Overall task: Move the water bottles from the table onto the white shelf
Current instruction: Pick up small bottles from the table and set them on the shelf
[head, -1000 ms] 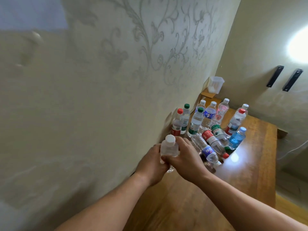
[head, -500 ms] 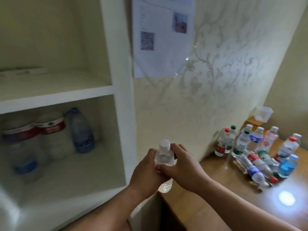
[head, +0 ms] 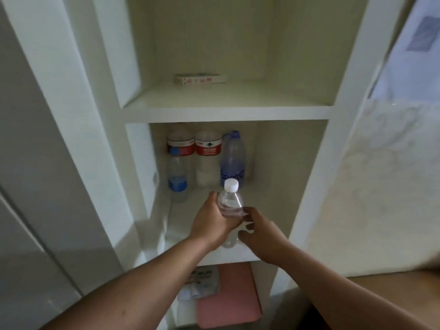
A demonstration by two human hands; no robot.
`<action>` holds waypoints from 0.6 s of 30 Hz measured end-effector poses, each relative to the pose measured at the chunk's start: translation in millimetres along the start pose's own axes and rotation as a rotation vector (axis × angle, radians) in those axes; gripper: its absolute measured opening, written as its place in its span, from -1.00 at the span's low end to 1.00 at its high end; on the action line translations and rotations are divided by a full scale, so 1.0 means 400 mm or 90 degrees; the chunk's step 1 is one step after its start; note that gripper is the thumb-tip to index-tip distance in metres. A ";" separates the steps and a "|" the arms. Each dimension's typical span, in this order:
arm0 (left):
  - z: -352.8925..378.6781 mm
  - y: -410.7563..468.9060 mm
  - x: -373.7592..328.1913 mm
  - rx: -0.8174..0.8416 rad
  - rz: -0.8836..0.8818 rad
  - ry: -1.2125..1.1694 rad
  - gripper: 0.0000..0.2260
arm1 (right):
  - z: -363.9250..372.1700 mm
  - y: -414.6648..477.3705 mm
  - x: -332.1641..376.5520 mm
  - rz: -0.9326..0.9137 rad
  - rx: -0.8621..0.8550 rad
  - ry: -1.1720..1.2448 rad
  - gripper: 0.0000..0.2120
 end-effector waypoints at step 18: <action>0.022 0.316 0.205 -0.271 -0.092 0.162 -0.40 | 0.252 0.487 0.099 -0.046 -0.012 0.034 -0.62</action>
Point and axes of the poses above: each hand's wrist, its own y-axis towards the middle knuckle, its own z-axis out of the palm, x = y × z, the point moved 1 cm from there along y, towards the middle knuckle, and after that the axes turned 7 degrees about z, right-handed, at the moved point
